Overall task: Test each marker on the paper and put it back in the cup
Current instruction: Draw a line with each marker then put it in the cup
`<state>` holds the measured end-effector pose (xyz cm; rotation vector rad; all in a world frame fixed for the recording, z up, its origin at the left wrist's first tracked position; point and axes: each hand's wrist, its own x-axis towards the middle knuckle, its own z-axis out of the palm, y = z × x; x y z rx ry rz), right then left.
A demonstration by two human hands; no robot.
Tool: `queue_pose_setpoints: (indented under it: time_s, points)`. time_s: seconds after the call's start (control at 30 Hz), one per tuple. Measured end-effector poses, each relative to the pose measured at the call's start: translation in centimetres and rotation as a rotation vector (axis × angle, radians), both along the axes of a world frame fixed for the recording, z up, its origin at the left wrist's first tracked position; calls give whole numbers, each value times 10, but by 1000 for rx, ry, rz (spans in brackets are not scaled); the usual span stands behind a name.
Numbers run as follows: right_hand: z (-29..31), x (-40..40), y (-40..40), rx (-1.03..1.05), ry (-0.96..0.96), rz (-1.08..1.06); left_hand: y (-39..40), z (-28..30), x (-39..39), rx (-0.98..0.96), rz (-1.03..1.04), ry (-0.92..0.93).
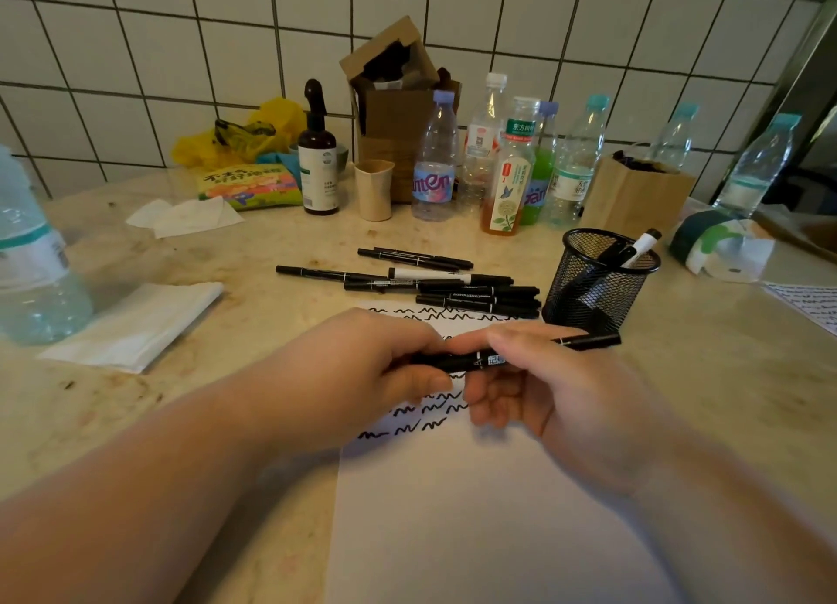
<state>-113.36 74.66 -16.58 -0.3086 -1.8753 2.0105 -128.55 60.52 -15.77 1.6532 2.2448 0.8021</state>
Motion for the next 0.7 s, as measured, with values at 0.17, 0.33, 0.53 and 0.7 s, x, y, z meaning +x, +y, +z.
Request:
queue_pose_setpoints:
  time_s: [0.17, 0.33, 0.53, 0.7]
  points:
    - [0, 3, 2, 146, 55, 13, -4, 14, 0, -104, -130, -92]
    - [0, 4, -2, 195, 111, 81, -8, 24, -3, -167, -257, -221]
    - [4, 10, 22, 56, 176, -74, -21, 21, -25, -144, -100, -347]
    - [-5, 2, 11, 217, -72, -139, -4, 12, -19, -97, 207, -22]
